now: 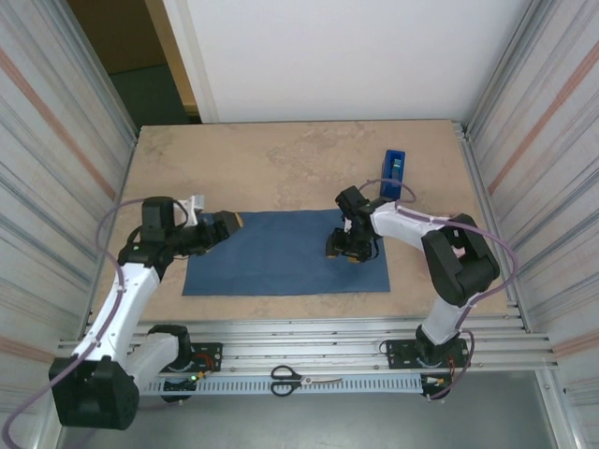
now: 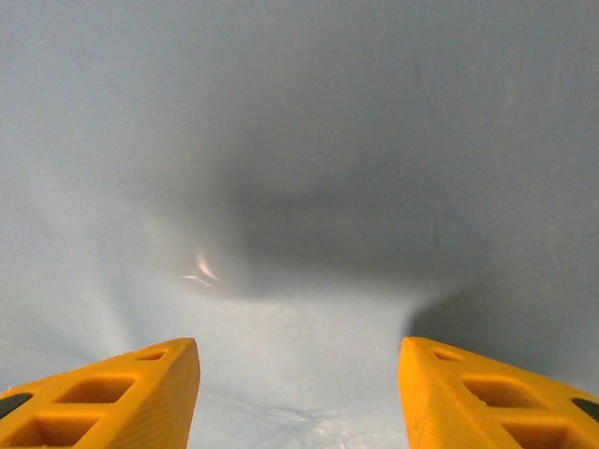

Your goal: Wrap the gift box in paper

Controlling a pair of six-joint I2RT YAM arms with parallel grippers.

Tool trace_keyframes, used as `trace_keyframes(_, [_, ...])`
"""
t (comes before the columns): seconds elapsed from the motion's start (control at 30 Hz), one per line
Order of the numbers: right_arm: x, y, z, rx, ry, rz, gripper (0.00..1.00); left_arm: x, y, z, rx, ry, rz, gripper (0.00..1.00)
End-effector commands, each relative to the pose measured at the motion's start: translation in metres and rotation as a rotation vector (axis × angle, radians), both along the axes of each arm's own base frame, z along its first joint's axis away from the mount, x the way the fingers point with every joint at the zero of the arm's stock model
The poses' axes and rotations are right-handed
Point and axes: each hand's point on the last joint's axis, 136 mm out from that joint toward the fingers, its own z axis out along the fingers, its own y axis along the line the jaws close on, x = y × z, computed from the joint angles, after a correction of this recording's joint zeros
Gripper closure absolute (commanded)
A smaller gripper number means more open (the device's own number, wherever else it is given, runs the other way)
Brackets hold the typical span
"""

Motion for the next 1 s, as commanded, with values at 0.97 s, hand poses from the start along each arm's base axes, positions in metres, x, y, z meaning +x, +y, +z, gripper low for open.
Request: trace_keyframes(0.97, [0.022,-0.320,0.053,0.000,-0.165,-0.822,0.05,0.005,-0.289,-0.016,0.068,0.033,-0.508,0.01])
